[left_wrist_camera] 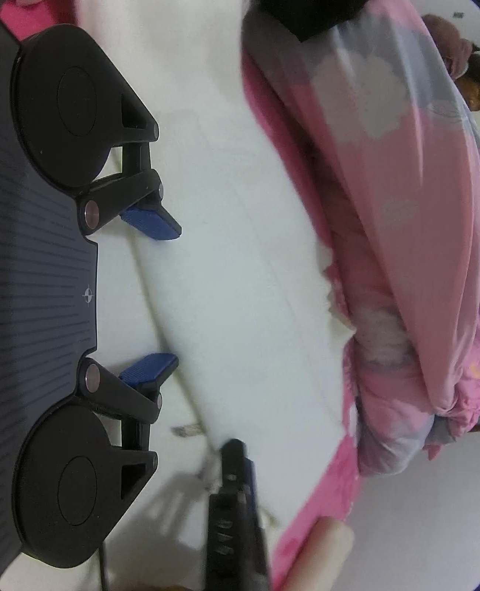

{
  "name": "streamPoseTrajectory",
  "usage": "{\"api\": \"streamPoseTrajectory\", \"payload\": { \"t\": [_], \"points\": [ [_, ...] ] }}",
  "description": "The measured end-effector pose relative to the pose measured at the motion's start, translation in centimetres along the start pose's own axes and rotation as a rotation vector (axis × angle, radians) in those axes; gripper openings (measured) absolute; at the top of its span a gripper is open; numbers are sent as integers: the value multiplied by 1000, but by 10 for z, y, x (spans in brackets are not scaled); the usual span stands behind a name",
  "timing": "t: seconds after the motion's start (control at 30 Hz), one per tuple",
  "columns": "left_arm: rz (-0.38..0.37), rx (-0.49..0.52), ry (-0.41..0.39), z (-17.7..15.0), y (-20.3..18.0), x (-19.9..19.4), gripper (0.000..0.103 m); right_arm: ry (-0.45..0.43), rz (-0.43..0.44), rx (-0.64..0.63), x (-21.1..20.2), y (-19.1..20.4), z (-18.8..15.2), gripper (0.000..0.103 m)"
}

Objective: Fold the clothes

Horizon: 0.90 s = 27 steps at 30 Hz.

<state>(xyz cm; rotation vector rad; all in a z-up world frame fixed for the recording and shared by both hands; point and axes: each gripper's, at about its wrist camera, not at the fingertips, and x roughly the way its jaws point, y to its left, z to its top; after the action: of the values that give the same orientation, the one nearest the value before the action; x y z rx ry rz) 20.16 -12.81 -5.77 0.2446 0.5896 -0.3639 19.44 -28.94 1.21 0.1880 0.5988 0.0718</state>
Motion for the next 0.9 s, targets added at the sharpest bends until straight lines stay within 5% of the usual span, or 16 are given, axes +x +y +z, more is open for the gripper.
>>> {"api": "streamPoseTrajectory", "payload": {
  "t": [0.9],
  "points": [
    [22, -53, 18, -3, 8, 2, 88, 1, -9, -16, 1, 2, 0, 25]
  ]
}}
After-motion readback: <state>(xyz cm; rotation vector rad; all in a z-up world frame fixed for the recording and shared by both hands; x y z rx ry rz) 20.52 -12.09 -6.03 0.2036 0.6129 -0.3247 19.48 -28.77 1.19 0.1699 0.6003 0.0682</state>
